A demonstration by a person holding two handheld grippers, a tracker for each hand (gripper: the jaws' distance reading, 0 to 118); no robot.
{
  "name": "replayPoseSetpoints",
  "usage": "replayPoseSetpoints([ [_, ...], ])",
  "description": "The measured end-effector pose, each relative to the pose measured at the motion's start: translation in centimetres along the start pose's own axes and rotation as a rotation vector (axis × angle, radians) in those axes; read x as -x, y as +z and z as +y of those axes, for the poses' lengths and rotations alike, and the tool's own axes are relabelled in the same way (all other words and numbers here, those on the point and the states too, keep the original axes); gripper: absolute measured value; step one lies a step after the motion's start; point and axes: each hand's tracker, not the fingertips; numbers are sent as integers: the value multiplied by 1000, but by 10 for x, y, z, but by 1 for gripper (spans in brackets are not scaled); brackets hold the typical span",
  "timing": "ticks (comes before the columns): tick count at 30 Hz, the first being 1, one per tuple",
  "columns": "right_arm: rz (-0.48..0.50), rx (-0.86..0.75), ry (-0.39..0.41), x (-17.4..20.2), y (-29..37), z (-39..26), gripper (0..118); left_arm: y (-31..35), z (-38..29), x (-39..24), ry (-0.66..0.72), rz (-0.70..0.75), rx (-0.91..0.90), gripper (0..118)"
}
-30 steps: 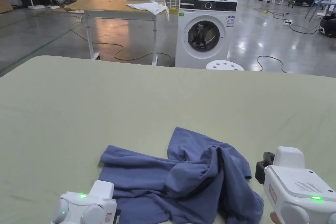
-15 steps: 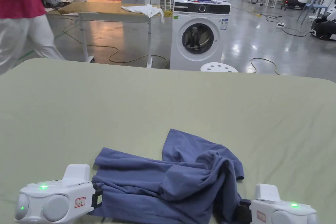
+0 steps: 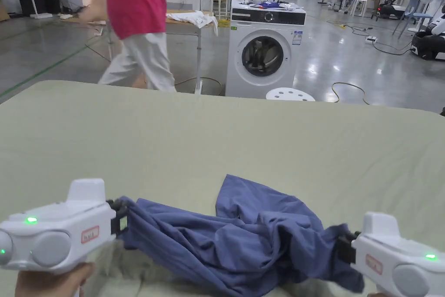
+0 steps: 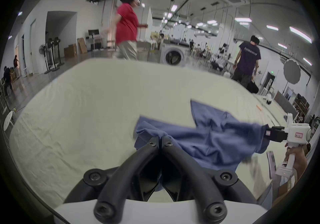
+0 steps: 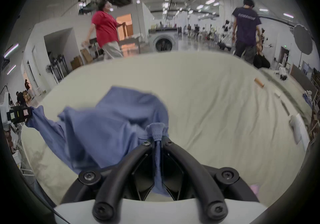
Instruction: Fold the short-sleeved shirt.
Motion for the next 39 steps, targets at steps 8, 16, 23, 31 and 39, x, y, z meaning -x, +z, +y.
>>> replayPoseSetpoints([
  [8,-87,-216,97,-11,35,98,3,21,106,15,-46,40,-168,0],
  [16,-118,-372,101,-2,52,192,3,18,204,21,-98,95,-260,0],
  [23,-151,-442,134,10,60,288,3,20,289,31,-118,154,-333,0],
  [31,-173,-500,128,12,71,378,3,27,369,46,-97,175,-392,0],
  [39,-186,-510,125,3,63,389,3,21,377,48,-109,168,-408,0],
])
